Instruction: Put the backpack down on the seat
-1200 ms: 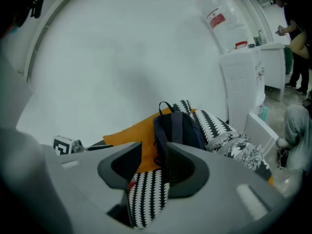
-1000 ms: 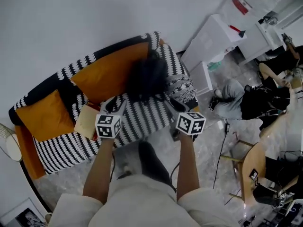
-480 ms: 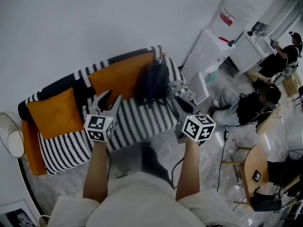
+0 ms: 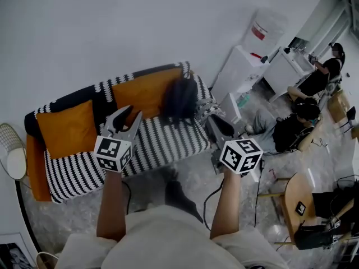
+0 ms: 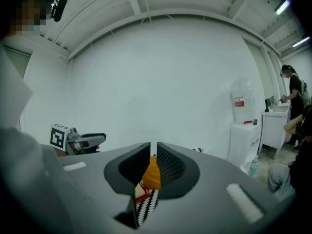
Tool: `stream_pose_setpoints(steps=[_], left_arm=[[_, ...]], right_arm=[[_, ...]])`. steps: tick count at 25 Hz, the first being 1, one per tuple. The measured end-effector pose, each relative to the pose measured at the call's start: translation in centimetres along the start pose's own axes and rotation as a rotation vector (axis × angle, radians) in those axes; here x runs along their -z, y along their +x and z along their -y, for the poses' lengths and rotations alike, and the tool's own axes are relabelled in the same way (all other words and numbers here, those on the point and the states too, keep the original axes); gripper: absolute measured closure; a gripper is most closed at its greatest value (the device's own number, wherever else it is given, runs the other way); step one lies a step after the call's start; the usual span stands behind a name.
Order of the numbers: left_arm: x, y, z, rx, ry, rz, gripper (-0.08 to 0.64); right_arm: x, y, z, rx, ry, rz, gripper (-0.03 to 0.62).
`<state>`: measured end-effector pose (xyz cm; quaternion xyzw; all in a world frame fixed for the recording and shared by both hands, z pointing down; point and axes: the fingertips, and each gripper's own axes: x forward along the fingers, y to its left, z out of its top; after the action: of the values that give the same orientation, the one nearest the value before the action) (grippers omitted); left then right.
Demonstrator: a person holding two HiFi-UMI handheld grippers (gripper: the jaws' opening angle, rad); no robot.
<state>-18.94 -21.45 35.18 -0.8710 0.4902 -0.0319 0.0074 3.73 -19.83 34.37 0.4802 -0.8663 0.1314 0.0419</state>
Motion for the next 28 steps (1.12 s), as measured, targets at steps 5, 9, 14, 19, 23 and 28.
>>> stream_pose_setpoints(steps=[5,9,14,19,23,28], left_arm=[[-1.2,-4.2,2.1,0.014,0.040,0.010,0.474],[-1.7,-6.9,4.6,0.088,0.107,-0.003,0.514],[-2.7,-9.3,6.9,0.134,0.145,0.014,0.555],[-3.5,-10.4,8.9,0.175,0.161,0.038,0.555],[-4.3,-10.7,9.4,0.174,0.169,0.044,0.555],[-4.8,-10.9,9.8,0.183,0.179,0.051,0.555]], right_arm=[[-1.0,-4.1,-3.9,-0.002,-0.063,0.069,0.584],[-0.4,-6.5,-6.2,0.012,-0.105,0.053,0.586],[0.3,-8.8,-8.2,0.008,-0.117,0.044,0.586],[0.6,-10.1,-9.7,0.009,-0.157,0.026,0.586],[0.9,-11.0,-9.6,0.016,-0.161,0.008,0.588],[0.6,-11.4,-9.7,0.023,-0.170,0.014,0.587]])
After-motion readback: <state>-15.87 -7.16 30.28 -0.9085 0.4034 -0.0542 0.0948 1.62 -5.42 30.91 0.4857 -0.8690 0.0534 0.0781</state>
